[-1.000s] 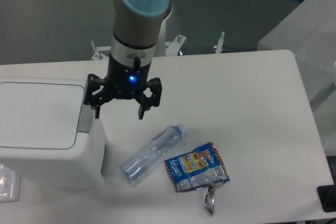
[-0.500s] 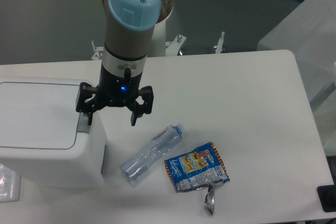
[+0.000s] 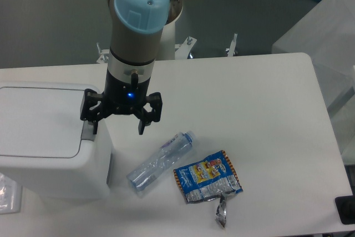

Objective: Open the trash can
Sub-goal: 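Lower the gripper onto the trash can lid edge and press it, then lift the gripper away from the opened trash can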

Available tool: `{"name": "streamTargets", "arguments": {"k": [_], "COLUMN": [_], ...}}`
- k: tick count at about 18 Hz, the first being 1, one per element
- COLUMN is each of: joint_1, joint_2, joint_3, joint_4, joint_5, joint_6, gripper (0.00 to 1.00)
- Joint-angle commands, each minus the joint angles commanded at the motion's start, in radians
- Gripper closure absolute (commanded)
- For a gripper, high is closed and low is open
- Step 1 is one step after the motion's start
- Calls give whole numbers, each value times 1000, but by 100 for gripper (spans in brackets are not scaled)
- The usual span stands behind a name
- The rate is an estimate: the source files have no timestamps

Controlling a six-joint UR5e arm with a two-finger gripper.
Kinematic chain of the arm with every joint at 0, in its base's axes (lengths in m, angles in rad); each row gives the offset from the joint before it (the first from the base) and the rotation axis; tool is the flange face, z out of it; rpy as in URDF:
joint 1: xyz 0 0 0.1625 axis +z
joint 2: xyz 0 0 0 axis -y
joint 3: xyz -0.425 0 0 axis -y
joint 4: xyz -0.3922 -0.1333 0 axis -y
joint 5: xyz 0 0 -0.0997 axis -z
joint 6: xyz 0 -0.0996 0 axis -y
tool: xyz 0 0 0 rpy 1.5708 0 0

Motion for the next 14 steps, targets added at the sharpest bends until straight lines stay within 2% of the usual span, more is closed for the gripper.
{"name": "streamTargets", "arguments": {"k": [14], "joint_1": [0], "joint_2": [3], "joint_3": [-9], "joint_4": [0], "joint_5": [0], "joint_6": [-3], "gripper": [0]}}
